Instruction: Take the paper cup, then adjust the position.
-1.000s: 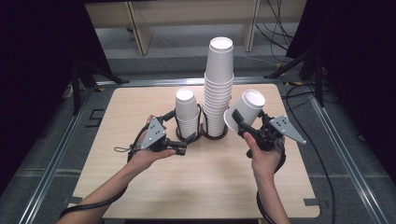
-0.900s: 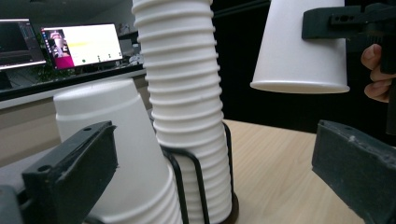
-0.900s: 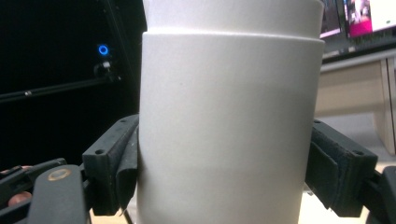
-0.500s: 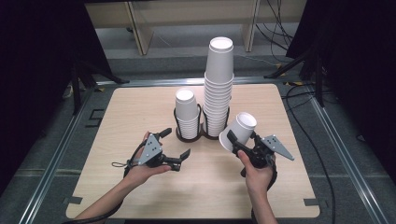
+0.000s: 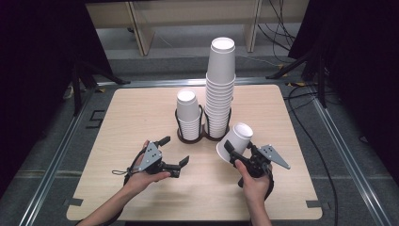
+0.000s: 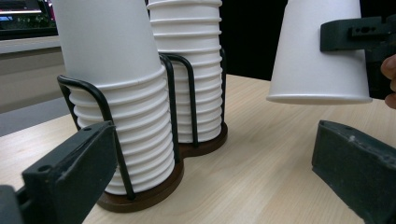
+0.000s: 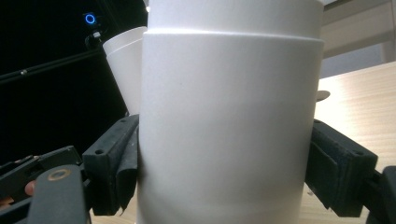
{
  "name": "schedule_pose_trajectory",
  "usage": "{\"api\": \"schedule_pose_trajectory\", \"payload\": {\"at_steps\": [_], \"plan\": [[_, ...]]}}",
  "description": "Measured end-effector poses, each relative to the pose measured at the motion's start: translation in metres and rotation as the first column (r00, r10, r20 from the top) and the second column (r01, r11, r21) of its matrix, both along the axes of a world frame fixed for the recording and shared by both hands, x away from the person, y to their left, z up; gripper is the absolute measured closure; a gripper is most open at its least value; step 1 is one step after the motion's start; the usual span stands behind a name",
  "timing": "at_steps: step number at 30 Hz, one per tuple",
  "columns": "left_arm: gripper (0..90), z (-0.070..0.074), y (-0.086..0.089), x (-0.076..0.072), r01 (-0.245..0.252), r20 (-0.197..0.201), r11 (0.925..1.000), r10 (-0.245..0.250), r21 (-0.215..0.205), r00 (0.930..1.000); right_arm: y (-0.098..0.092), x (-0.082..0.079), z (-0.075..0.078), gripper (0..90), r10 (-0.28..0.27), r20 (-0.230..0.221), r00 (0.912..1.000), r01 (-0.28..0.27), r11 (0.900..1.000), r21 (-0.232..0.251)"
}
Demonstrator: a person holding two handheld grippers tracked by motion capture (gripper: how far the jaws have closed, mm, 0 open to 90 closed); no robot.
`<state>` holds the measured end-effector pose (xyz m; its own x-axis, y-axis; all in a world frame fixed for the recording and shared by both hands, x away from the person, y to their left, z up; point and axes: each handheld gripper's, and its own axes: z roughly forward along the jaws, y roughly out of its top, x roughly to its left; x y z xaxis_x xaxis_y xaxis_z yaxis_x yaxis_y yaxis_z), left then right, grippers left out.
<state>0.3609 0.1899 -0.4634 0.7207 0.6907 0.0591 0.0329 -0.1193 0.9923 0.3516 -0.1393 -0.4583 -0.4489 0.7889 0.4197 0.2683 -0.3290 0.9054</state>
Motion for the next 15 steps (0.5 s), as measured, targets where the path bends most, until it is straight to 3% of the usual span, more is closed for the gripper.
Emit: {"api": "schedule_pose_trajectory", "payload": {"at_steps": [2,6,7,12,15], "plan": [[0.0,-0.001,-0.001,0.001,0.005,0.021,0.9997,-0.004,-0.024,0.9998,0.001,0.001,-0.001,20.2,-0.001,0.004,1.0,0.001,1.0,0.018],[0.0,-0.003,-0.002,-0.001,0.006,0.023,0.9996,-0.005,-0.029,0.9997,0.003,0.002,-0.003,20.2,0.001,-0.008,1.0,-0.001,0.999,0.053],[0.0,-0.002,-0.001,-0.003,-0.001,0.006,1.0,0.001,-0.006,1.0,0.004,0.002,-0.004,20.2,0.002,-0.025,0.9997,0.0,0.997,0.079],[0.0,-0.007,-0.009,-0.005,0.027,-0.005,0.9995,-0.028,-0.018,0.9996,0.008,0.003,-0.012,20.2,0.028,-0.043,0.9987,-0.022,0.991,0.129],[0.0,-0.012,-0.017,-0.005,0.054,-0.016,0.9983,-0.054,-0.024,0.9984,0.011,0.003,-0.016,20.1,0.039,-0.08,0.9961,-0.024,0.984,0.179]]}}
